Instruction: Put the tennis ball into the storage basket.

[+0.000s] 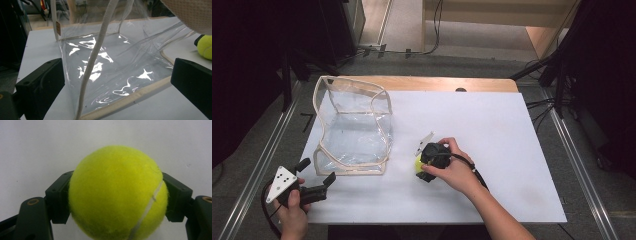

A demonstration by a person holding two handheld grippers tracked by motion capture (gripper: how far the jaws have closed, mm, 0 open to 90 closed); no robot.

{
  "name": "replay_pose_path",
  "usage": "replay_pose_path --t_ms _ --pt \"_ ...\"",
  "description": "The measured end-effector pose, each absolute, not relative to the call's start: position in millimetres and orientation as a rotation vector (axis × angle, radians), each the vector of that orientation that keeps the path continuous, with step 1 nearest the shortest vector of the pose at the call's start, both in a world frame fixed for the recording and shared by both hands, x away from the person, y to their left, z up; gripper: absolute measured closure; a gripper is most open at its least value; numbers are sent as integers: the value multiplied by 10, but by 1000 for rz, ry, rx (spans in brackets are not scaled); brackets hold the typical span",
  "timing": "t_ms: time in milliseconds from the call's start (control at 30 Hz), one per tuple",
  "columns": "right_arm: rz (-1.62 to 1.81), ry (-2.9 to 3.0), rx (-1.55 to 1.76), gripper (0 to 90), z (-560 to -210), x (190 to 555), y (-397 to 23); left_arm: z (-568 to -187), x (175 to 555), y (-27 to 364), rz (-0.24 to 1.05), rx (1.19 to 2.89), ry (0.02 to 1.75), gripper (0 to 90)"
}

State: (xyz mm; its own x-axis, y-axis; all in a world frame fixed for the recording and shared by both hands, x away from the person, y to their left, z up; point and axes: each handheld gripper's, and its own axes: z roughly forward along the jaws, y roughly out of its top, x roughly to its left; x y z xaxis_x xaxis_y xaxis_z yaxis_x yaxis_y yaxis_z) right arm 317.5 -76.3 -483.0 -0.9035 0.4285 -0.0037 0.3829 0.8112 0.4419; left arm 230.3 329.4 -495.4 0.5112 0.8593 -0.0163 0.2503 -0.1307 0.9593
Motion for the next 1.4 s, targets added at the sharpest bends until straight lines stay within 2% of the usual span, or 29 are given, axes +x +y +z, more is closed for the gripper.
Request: replay_pose_path --t_ms 1400 --pt "657 2911 529 226 -4571 3305 -571 -4954 2305 3299 690 1659 955 0"
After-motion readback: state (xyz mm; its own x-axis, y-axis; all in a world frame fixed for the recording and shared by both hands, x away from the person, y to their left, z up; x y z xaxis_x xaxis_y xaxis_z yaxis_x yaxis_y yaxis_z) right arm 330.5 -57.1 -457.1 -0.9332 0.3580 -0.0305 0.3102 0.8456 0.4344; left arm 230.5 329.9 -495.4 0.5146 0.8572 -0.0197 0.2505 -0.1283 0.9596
